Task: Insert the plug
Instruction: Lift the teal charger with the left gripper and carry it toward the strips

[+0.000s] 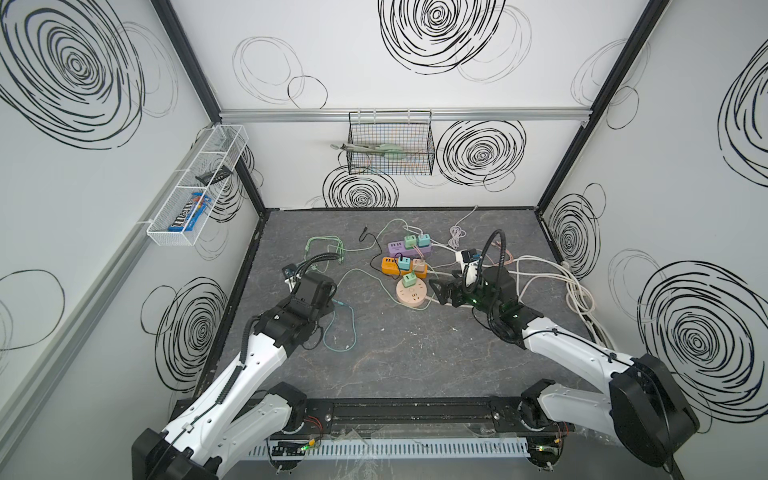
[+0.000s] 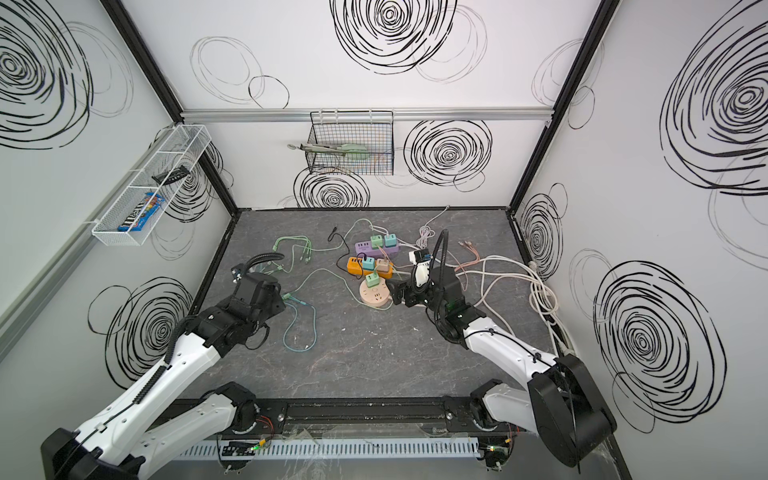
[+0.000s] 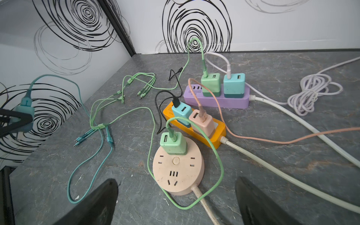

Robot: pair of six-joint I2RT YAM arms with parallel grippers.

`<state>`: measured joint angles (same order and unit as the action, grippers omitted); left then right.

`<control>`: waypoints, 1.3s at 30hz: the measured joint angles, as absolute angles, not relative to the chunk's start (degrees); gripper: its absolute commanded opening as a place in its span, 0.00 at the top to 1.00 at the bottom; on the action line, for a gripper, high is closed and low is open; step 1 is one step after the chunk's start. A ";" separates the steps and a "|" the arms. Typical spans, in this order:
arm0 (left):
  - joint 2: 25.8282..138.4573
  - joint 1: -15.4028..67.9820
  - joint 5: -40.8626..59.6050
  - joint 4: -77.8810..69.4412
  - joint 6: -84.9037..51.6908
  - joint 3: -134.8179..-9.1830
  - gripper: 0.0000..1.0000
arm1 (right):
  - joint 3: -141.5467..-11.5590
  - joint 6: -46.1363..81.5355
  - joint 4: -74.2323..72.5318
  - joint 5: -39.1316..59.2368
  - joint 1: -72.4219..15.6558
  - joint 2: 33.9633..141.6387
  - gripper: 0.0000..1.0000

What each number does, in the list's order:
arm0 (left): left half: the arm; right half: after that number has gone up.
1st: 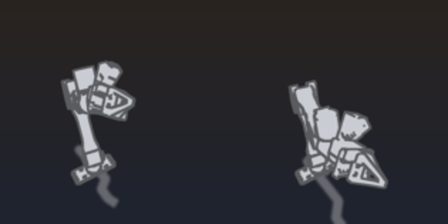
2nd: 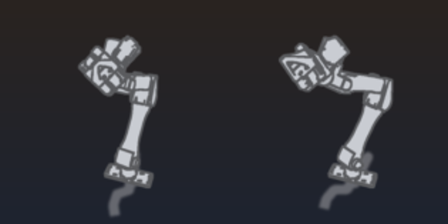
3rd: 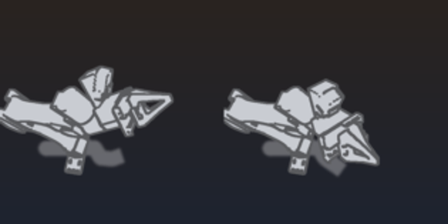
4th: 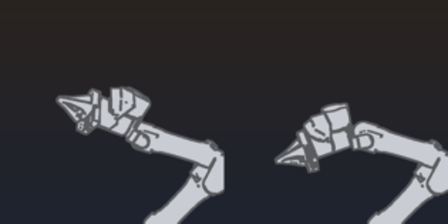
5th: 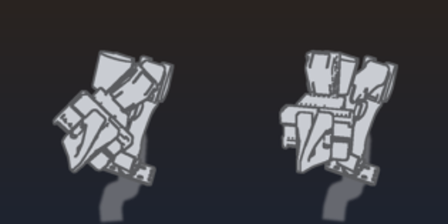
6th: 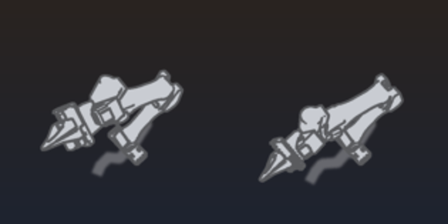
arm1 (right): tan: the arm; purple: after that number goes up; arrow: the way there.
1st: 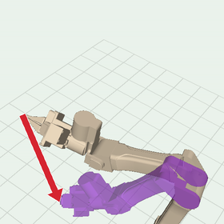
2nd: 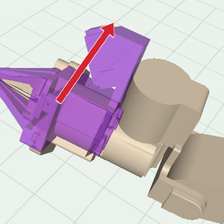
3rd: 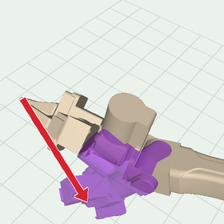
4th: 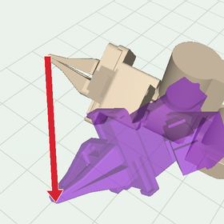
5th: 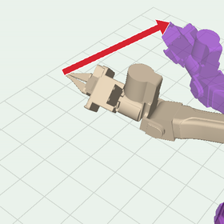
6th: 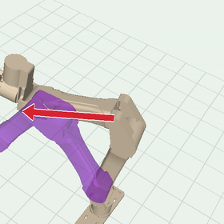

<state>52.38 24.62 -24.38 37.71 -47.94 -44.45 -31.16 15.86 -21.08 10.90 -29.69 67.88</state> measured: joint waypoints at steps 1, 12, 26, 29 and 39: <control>52.29 26.57 -22.48 35.16 -45.04 -44.97 1.00 | -31.16 14.85 -21.54 11.33 -29.98 67.99 0.01; 62.76 37.21 -1.65 22.81 -24.10 -62.81 1.00 | -32.56 8.60 -24.58 18.87 -34.30 74.85 0.01; 59.40 25.93 17.19 20.82 -20.93 -70.81 1.00 | -36.62 3.27 -31.29 30.50 -40.64 87.11 0.00; 59.57 23.42 21.41 19.86 -22.04 -73.28 1.00 | -37.80 1.87 -33.32 32.75 -41.41 90.04 0.00; 63.07 21.96 27.40 15.07 -25.80 -81.54 1.00 | -41.76 -2.20 -41.28 34.46 -47.42 98.65 0.00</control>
<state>63.07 21.96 27.40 15.07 -25.80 -81.54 -41.76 -2.20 -41.28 34.46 -47.42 98.65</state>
